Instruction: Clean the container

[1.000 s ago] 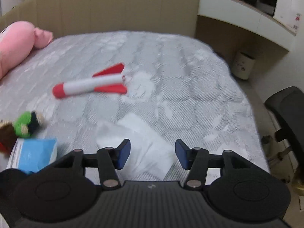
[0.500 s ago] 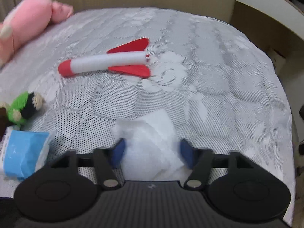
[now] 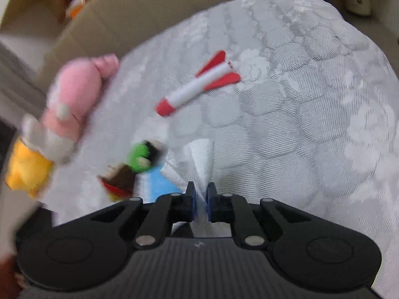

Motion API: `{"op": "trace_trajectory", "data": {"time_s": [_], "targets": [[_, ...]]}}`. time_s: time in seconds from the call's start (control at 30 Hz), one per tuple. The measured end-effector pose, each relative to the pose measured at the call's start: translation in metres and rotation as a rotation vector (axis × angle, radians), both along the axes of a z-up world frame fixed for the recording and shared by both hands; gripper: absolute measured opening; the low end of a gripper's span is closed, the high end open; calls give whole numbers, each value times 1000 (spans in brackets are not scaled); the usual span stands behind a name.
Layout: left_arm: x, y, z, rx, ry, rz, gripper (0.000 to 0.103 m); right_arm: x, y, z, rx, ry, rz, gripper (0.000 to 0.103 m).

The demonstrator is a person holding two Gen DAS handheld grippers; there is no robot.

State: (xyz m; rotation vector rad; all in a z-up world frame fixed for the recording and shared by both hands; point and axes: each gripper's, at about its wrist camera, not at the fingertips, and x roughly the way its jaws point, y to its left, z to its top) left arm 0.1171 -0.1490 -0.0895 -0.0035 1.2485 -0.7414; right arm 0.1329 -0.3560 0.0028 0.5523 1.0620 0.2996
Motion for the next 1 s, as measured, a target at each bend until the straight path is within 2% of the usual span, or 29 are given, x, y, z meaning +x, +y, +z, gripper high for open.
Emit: {"op": "trace_trajectory", "data": {"time_s": [0.03,0.1,0.17,0.23,0.3,0.33,0.4,0.43,0.47,0.53,0.6,0.67,0.77,0.83,0.9,1.0], "targets": [[1,5,15,-19,-68,-7,101,-2,-1,5,40,-3,-12,10],[6,27,45,-70,-189,24,101,-11,1,14,59,-24,-13,11],[16,53,67,-95,-290,99,103,-16,10,13,-44,-25,10,11],[34,67,71,-7,-389,180,103,-11,15,-1,-112,29,-3,11],[63,74,60,131,-432,215,103,5,16,-25,-117,96,-51,11],[77,73,49,205,-431,228,103,15,19,-36,-122,112,-73,11],[96,76,29,282,-391,244,103,34,33,-56,-145,135,-85,11],[101,81,22,253,-356,258,103,43,42,-64,-152,143,-81,11],[104,89,18,185,-300,281,103,50,52,-71,-159,145,-70,12],[107,101,3,95,-165,302,103,54,76,-73,-165,110,-10,12],[103,106,-8,89,-84,281,103,58,95,-73,-187,61,55,12],[96,118,-9,97,-2,313,103,62,106,-70,-192,19,107,12],[79,132,-7,111,106,340,103,60,112,-65,-106,-5,166,11],[59,134,-4,135,106,315,103,55,106,-60,-94,-3,175,12],[44,138,7,126,69,305,103,48,94,-53,-108,9,166,12],[47,136,45,62,-152,341,103,36,76,-42,-129,27,152,12]]}}
